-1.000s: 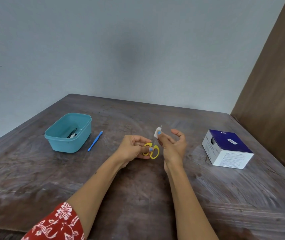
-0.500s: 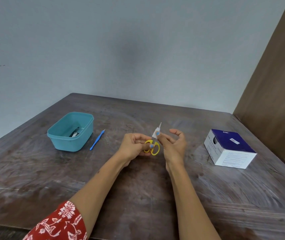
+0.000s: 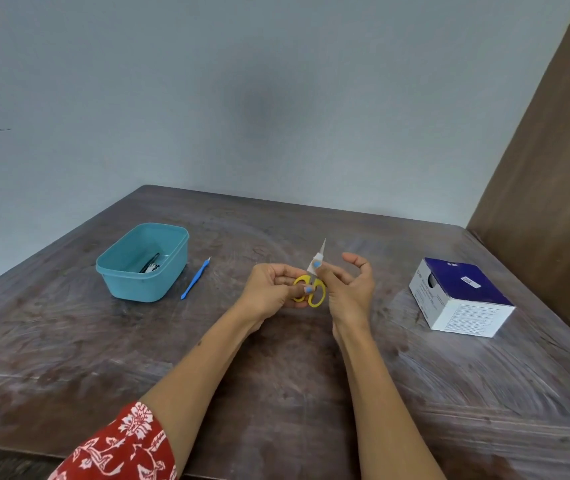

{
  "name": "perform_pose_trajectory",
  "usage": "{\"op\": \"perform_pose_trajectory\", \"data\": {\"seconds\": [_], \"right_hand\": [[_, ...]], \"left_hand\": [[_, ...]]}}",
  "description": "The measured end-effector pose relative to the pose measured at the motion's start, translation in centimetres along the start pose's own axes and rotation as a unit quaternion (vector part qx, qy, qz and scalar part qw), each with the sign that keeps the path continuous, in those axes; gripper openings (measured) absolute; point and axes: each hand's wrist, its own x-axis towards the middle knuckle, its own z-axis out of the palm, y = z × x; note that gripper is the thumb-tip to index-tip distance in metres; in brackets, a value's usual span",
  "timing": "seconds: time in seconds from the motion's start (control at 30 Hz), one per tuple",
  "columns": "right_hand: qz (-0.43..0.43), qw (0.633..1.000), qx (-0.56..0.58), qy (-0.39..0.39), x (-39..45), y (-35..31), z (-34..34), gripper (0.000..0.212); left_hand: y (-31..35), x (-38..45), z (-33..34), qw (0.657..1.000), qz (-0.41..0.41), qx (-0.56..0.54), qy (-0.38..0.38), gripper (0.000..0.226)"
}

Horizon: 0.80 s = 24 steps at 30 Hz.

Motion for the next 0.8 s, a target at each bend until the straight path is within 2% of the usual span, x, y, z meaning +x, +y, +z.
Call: {"op": "perform_pose_trajectory", "data": {"seconds": [0.13, 0.33, 0.5, 0.63, 0.8], "right_hand": [[0.0, 1.0, -0.012, -0.017, -0.26, 0.18, 0.2, 0.039], [-0.018, 0.997, -0.068, -0.034, -0.22, 0.37, -0.24, 0.036], [-0.03, 0.999, -0.026, 0.0, -0.1, 0.0, -0.2, 0.038], [-0.062, 0.994, -0.091, -0.017, -0.46, 0.14, -0.14, 0.037], [-0.088, 0.988, -0.123, 0.016, -0.55, 0.41, -0.12, 0.036]], "left_hand": [[-0.12, 0.19, -0.18, 0.999, 0.019, -0.001, 0.041, 0.014], [-0.3, 0.21, -0.13, 0.998, 0.02, 0.008, 0.058, 0.014], [-0.1, -0.07, 0.05, 1.0, 0.013, 0.015, 0.019, 0.015], [-0.18, 0.18, -0.05, 0.998, 0.026, 0.011, 0.06, 0.021], [-0.32, 0.2, -0.1, 0.997, 0.036, 0.014, 0.066, 0.018]]}}
